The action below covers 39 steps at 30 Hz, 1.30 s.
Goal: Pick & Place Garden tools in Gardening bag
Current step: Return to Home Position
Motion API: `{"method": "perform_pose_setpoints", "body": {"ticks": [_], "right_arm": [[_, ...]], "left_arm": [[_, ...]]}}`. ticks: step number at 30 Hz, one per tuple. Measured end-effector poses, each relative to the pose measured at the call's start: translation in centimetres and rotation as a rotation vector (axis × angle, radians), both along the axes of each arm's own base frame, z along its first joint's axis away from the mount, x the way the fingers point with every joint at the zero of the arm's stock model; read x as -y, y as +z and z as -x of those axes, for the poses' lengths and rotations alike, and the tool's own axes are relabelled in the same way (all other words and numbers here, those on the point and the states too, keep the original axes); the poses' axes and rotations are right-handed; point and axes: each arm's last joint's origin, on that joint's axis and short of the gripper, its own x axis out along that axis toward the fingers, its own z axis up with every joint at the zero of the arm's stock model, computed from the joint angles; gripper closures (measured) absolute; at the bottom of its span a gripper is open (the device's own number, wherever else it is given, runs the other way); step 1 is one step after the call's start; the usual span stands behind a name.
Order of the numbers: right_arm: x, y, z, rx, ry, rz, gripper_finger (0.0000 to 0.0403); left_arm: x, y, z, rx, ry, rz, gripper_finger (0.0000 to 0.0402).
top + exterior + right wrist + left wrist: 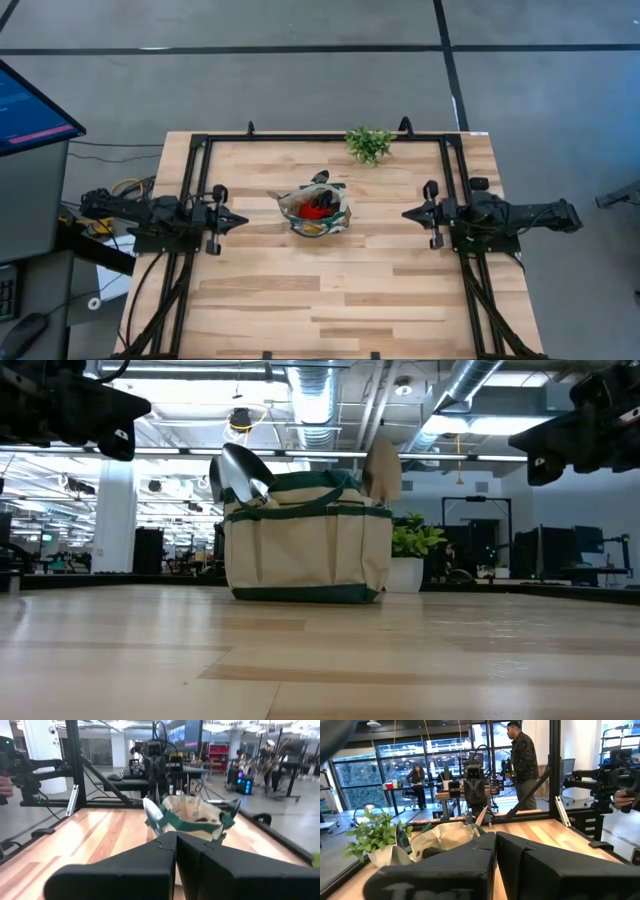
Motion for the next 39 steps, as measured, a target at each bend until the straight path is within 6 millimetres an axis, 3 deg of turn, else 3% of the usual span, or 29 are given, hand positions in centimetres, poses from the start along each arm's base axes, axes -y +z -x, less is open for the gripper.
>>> {"method": "perform_pose_setpoints", "body": {"ticks": [39], "right_arm": [[-0.03, -0.27, -0.10, -0.028, 0.005, -0.021, 0.0403]], "left_arm": [[0.01, 0.04, 0.00, 0.004, -0.002, -0.014, 0.0400]]}}
